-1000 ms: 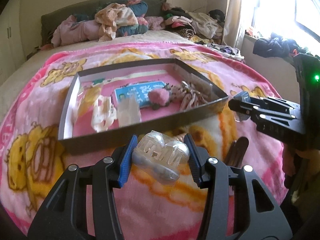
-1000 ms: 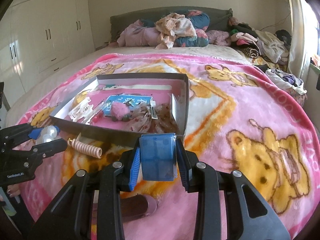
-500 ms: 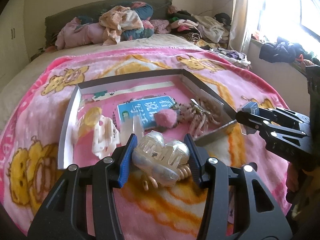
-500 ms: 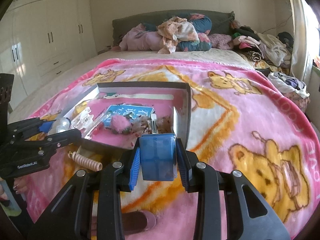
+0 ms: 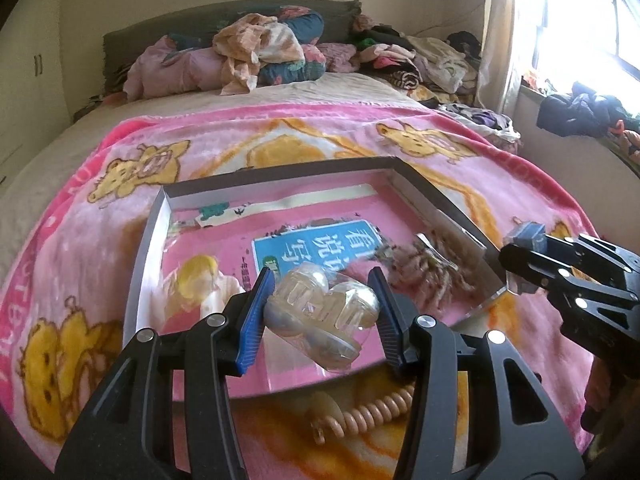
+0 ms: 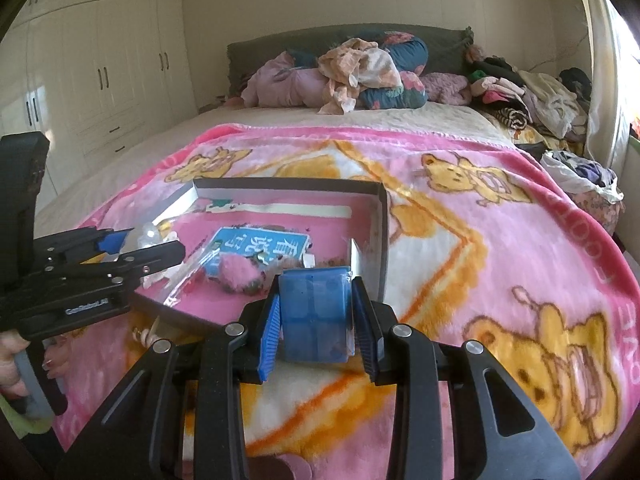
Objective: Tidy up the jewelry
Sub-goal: 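Carry the claw clip and blue clip into the tray while both tools open to release them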
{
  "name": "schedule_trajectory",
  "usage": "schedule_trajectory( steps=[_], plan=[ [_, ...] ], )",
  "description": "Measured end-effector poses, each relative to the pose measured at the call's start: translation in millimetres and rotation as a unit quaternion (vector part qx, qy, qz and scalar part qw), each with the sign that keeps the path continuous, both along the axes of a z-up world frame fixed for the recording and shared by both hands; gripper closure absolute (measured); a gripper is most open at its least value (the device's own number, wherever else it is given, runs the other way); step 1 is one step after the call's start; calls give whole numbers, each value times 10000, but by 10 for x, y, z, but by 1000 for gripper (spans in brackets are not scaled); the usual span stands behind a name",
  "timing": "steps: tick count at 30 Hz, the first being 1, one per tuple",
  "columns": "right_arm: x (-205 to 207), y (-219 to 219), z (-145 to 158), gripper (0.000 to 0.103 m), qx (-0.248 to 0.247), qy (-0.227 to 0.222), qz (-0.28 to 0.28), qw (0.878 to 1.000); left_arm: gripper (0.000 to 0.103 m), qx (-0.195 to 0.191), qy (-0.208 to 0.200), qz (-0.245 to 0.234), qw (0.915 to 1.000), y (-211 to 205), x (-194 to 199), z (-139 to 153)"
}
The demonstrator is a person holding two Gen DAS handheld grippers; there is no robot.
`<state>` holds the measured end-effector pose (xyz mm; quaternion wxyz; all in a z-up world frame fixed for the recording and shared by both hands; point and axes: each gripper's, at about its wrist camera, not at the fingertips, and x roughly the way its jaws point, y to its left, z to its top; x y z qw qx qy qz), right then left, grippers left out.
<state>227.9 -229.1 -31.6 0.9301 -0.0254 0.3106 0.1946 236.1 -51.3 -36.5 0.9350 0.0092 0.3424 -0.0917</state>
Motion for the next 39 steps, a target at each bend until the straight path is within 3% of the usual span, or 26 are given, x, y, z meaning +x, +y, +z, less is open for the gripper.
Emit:
schedule_trajectory(
  steps=[20, 32, 35, 39],
  plan=[
    [342, 332, -140, 71, -197, 207, 381, 9989, 63, 87, 289, 309, 9991, 116, 516, -170],
    [385, 453, -305, 70, -346, 391, 472, 9975, 63, 147, 310, 352, 9988, 145, 578, -220],
    [355, 396, -294, 59, -221, 334, 413, 9983, 63, 170, 295, 338, 9988, 148, 593, -231],
    [325, 307, -254, 56, -100, 281, 314, 9991, 63, 151, 302, 338, 9989, 152, 593, -232]
  ],
)
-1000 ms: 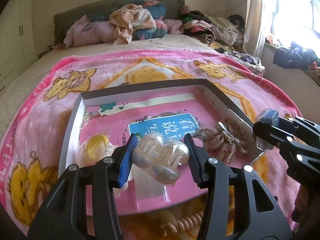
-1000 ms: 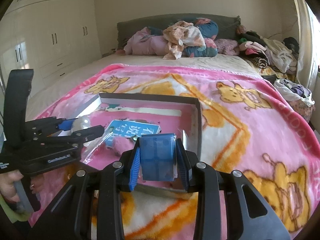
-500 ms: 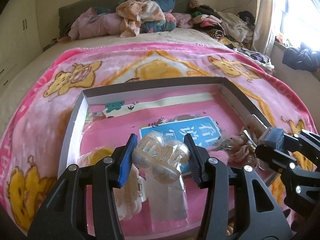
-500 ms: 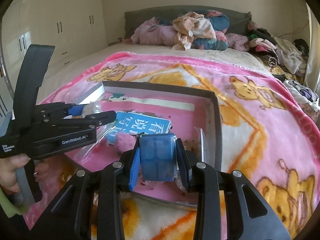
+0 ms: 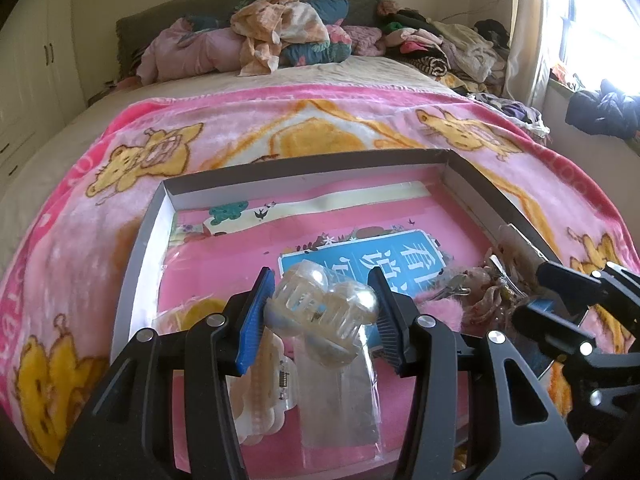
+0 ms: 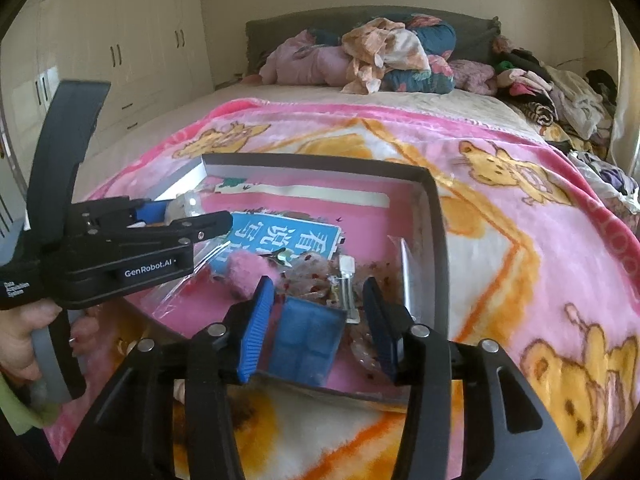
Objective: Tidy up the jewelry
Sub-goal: 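Carry the claw clip and blue clip into the tray while both tools open to release them, then withdraw both open tools from the tray toward the remaining accessories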
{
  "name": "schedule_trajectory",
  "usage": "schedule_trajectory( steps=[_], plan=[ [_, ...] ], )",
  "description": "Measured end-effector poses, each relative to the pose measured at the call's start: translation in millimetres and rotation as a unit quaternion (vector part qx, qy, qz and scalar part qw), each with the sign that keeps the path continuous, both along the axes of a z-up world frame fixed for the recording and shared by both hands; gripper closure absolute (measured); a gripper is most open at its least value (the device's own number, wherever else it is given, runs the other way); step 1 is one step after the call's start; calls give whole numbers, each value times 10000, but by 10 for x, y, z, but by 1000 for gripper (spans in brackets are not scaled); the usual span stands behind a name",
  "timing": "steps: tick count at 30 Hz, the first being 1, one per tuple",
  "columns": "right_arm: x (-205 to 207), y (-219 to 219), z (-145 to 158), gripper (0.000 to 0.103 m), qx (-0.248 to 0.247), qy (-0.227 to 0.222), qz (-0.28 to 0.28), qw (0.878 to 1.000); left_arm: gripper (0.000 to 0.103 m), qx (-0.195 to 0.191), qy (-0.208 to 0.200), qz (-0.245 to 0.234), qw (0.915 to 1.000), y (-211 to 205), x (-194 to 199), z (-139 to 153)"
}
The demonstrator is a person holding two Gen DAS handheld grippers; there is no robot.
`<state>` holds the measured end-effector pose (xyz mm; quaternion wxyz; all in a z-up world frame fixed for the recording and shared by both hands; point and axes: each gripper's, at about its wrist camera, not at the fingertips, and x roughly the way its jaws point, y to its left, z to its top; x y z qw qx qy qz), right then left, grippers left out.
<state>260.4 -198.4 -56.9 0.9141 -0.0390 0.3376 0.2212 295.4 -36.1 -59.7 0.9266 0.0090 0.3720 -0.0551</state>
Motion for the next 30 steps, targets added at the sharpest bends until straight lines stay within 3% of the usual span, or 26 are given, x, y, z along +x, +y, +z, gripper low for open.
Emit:
schedule_trajectory(
  steps=[3, 9, 23, 30],
  plan=[
    [-47, -90, 31, 45, 194, -13, -45, 9998, 60, 10, -20, 14, 10000, 7, -1, 4],
    [-170, -217, 74, 38, 213, -125, -179, 9995, 45, -71, -116, 11, 9999, -16, -58, 31],
    [-450, -325, 117, 35, 82, -267, -358, 9990, 22, -222, -458, -67, 9987, -14, -427, 190],
    [-579, -411, 97, 35, 89, -252, -499, 9984, 22, -238, -613, -154, 9977, -17, -652, 236]
  ],
)
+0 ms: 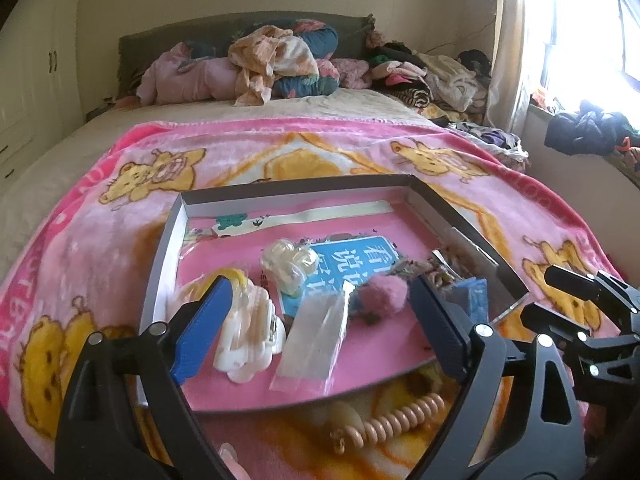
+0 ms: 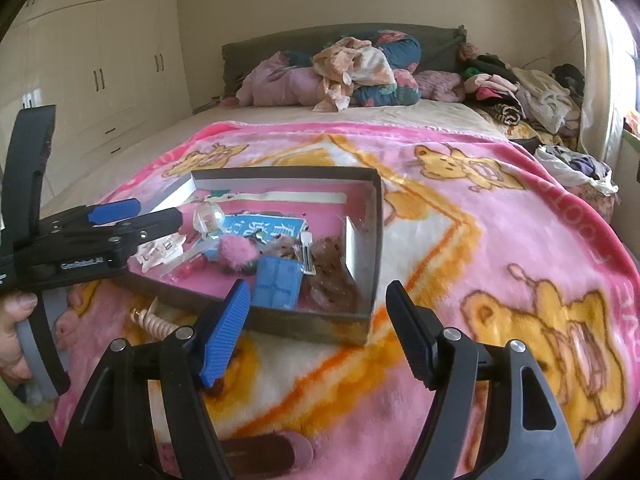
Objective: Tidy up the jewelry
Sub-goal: 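Withdraw both open tools from the tray toward the remaining accessories, then grasp the brown leather strap with the right tool while the left tool approaches the peach coil hair tie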
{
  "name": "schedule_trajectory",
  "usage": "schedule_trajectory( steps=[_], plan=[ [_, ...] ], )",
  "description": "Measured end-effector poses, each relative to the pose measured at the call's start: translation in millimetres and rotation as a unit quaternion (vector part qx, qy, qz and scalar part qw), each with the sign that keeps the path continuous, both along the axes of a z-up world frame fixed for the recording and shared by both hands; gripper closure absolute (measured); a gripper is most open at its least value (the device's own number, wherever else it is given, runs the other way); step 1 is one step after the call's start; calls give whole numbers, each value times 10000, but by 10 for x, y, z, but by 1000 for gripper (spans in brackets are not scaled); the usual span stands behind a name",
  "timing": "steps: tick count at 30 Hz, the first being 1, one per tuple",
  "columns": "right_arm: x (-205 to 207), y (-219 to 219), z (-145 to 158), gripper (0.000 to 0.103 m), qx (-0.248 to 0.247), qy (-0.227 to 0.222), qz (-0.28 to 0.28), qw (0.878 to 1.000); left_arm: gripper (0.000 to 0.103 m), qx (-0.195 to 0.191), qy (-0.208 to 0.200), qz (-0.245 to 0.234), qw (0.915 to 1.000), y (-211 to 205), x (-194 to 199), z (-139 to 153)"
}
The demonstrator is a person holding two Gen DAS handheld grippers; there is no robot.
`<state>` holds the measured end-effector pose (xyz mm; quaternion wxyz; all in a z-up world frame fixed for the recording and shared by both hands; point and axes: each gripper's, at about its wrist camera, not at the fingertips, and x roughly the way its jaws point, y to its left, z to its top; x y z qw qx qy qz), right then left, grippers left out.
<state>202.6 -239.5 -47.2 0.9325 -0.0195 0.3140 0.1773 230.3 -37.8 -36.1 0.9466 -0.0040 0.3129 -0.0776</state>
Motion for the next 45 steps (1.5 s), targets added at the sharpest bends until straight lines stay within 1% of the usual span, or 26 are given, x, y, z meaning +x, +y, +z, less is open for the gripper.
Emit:
schedule_trajectory(
  steps=[11, 21, 29, 37, 45],
  plan=[
    [-194, -31, -80, 35, 44, 149, -47, 9999, 22, 32, -63, -138, 9999, 21, -284, 7],
    [-404, -64, -196, 35, -10, 319, -117, 9994, 22, 91, -19, -288, 9995, -19, -454, -68],
    [-569, -76, -244, 35, -28, 425, -145, 9990, 21, 170, 90, -403, 9990, -28, -566, -161],
    [-711, 13, -324, 35, -174, 559, -31, 9983, 22, 339, 254, -520, 9977, -83, -648, -313],
    [-751, 103, -457, 35, -264, 858, 95, 9959, 22, 346, 438, -571, 9968, -182, -606, -456]
  ],
)
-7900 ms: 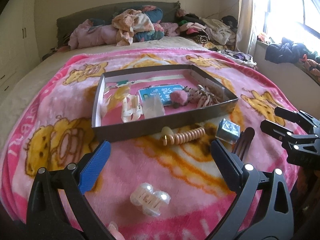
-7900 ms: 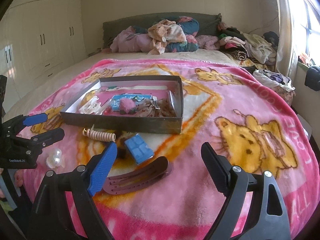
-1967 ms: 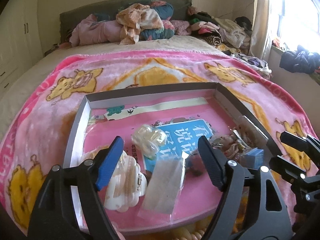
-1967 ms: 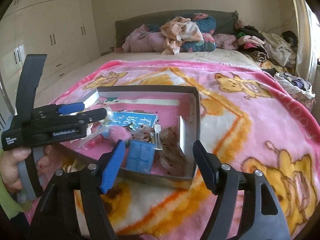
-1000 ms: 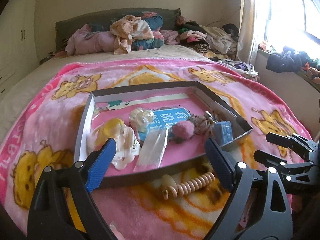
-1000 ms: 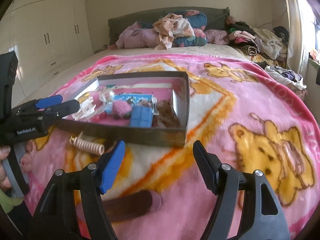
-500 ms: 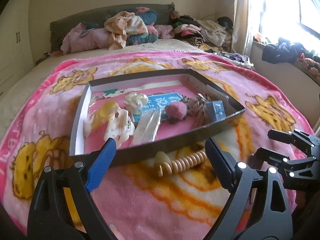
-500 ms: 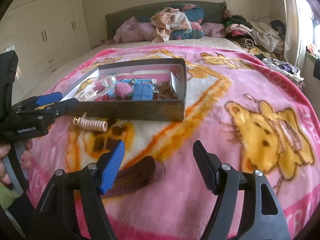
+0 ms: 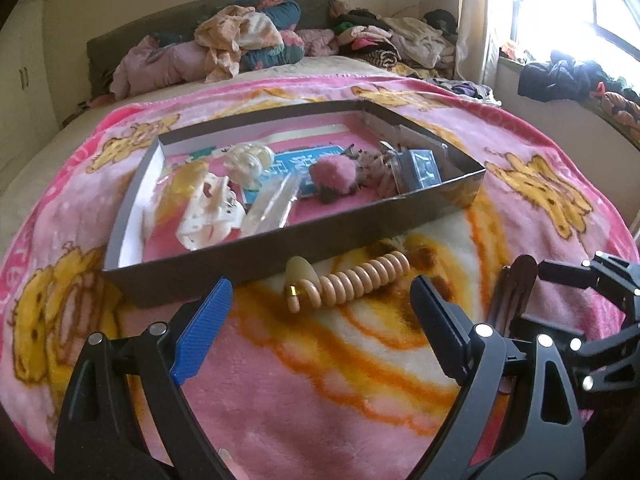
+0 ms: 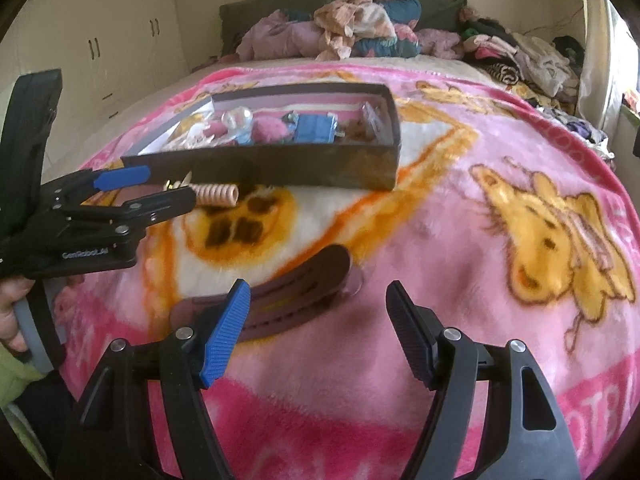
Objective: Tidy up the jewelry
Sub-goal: 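Grasp the brown leather strap with the right tool while the left tool approaches the peach coil hair tie, then carry the strap and coil hair tie into the tray while both tools open to release them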
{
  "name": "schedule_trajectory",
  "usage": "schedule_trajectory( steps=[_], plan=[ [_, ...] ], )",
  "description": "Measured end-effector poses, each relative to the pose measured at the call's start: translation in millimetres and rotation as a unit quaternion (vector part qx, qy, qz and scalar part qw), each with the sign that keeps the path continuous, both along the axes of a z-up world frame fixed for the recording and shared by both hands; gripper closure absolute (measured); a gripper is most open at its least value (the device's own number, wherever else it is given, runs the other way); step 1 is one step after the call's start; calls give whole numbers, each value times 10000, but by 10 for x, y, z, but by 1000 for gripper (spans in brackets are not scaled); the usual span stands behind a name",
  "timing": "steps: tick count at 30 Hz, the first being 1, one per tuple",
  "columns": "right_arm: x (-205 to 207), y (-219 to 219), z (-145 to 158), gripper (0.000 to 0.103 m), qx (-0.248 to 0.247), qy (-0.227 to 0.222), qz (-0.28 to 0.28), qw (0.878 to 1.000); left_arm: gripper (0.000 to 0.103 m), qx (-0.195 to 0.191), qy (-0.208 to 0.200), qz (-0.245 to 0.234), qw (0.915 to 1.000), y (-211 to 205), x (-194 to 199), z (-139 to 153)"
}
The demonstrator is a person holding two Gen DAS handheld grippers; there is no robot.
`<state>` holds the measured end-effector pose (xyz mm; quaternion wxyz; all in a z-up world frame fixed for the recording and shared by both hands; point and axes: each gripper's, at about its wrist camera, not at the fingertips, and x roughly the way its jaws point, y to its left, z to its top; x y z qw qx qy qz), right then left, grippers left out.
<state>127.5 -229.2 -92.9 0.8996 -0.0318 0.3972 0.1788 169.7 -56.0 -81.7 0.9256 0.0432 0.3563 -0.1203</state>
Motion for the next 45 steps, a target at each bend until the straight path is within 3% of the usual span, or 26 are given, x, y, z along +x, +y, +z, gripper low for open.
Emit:
schedule_trajectory(
  steps=[5, 13, 19, 23, 25, 35, 39, 45],
  plan=[
    [41, 7, -37, 36, 204, 92, 45, 9997, 18, -101, 156, 43, 9998, -52, 88, -69],
    [103, -46, -21, 66, 576, 106, 25, 9983, 18, -263, 423, 70, 9987, -141, 193, -162],
    [106, -149, 45, 76, 939, 62, -50, 9956, 19, -394, 511, 169, 9978, -179, 250, -174],
    [84, -160, 79, 81, 900, -53, -98, 9959, 34, -352, 512, 261, 9977, -196, 272, -180],
    [83, -158, 87, 102, 769, -99, -148, 9969, 36, -348, 518, 250, 9977, -202, 273, -175],
    [147, -293, 27, 102, 1173, 216, -354, 9922, 37, -394, 426, 150, 9982, -150, 163, -99],
    [153, -302, 20, 83, 1330, 363, -360, 9898, 37, -344, 340, 127, 9987, -124, 118, -52],
    [180, -92, -9, 65, 1131, 477, -175, 9923, 37, -342, 158, 99, 9992, -90, 68, 70]
  ],
)
